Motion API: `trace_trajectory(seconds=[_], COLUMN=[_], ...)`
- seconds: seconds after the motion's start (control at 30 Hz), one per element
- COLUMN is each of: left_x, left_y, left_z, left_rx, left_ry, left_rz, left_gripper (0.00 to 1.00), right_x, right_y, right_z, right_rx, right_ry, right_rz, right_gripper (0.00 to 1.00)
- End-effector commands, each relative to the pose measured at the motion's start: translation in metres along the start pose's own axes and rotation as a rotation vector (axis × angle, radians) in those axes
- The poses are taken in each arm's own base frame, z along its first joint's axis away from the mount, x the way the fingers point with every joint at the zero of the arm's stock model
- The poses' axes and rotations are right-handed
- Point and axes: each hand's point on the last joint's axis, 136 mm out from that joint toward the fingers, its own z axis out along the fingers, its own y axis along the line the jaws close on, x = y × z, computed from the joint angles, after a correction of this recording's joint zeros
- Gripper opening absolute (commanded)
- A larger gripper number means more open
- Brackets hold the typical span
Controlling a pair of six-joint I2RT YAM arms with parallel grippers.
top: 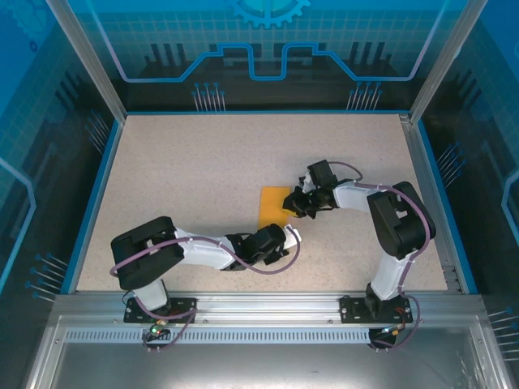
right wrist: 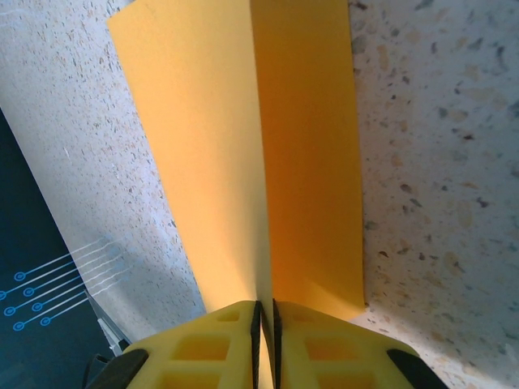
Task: Fold a paper plane with a square sheet of paper (pick it up from the middle)
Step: Third fold the triangle at the center of the table.
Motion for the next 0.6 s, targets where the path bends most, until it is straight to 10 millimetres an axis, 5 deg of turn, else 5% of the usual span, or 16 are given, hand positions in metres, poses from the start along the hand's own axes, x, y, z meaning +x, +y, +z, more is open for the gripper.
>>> trace_trajectory(seconds=[0.0,0.23,0.57], left_x=[-0.012,-0.011,-0.01], left_y=[0.005,0.01,0.01], left_z=[0.001,-0.003,-0.01], left_rx=[-0.037,-0.063,-0.049], left_ry=[-0.022,-0.016,-0.023], left_rz=[0.01,0.01,-0.003], left_gripper=[0.49,0.39,0.44], right_x=[-0.002,-0.003,-0.004], right_y=[-0.002,-0.004,-0.005], right_z=[-0.003,-0.003,-0.004], right_rx=[0.001,0.006,0.004], right_ry=[0.013,0.01,0.01], right_rz=[0.012,0.015,0.016], right_gripper=[0.15,0.15,0.16])
